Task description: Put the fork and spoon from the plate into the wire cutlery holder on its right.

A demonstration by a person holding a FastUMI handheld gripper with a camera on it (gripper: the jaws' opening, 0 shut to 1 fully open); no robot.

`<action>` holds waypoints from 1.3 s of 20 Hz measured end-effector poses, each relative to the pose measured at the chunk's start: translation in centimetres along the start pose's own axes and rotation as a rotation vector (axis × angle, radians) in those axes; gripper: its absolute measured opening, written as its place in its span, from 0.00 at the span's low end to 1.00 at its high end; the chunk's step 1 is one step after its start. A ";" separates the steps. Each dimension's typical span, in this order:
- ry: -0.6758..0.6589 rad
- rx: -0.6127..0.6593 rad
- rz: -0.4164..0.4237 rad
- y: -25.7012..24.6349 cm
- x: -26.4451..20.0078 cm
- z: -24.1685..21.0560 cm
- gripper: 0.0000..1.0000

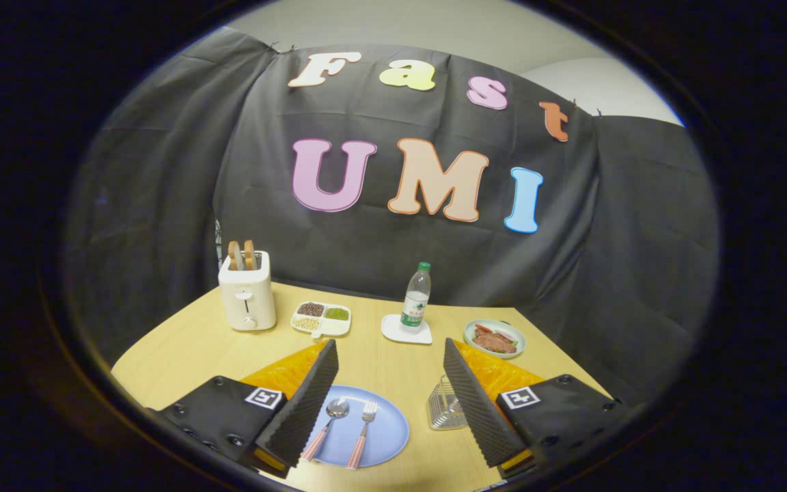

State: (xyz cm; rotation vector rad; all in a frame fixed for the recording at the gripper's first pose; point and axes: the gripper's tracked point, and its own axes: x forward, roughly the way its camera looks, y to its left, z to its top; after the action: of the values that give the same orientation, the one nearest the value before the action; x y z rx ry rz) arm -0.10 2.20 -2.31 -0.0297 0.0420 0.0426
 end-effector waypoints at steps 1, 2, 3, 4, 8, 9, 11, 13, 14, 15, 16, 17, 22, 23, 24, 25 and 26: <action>-0.001 -0.001 0.004 0.2 -0.1 -0.1 1.00; -0.001 -0.001 0.006 0.4 -0.2 -0.2 1.00; 0.001 0.000 0.006 0.6 0.0 -0.5 1.00; 0.007 0.001 0.005 0.7 0.0 -0.8 1.00; 0.050 0.022 0.011 1.7 -0.2 -3.2 1.00; 0.067 0.028 0.014 1.9 -0.3 -3.9 1.00; 0.101 0.036 0.003 2.0 -0.1 -5.7 1.00; 0.143 0.046 -0.019 1.9 0.1 -7.9 1.00; 0.170 0.056 -0.032 1.9 0.2 -9.1 1.00; 0.201 0.070 -0.042 2.0 0.4 -10.6 1.00; 0.232 0.084 -0.049 2.1 0.5 -12.0 1.00; 0.261 0.094 -0.059 2.2 0.7 -13.3 1.00; 0.391 0.080 -0.097 2.4 2.6 -18.1 1.00; 0.412 0.063 -0.102 2.2 2.8 -19.0 1.00; 0.422 0.052 -0.111 2.0 3.1 -19.3 1.00; 0.427 0.049 -0.117 2.0 3.4 -19.6 0.99; 0.435 0.049 -0.124 1.8 3.8 -20.1 0.98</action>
State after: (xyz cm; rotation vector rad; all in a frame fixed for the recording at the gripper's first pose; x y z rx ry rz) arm 2.83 3.53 -22.56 0.0076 0.4761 -0.0897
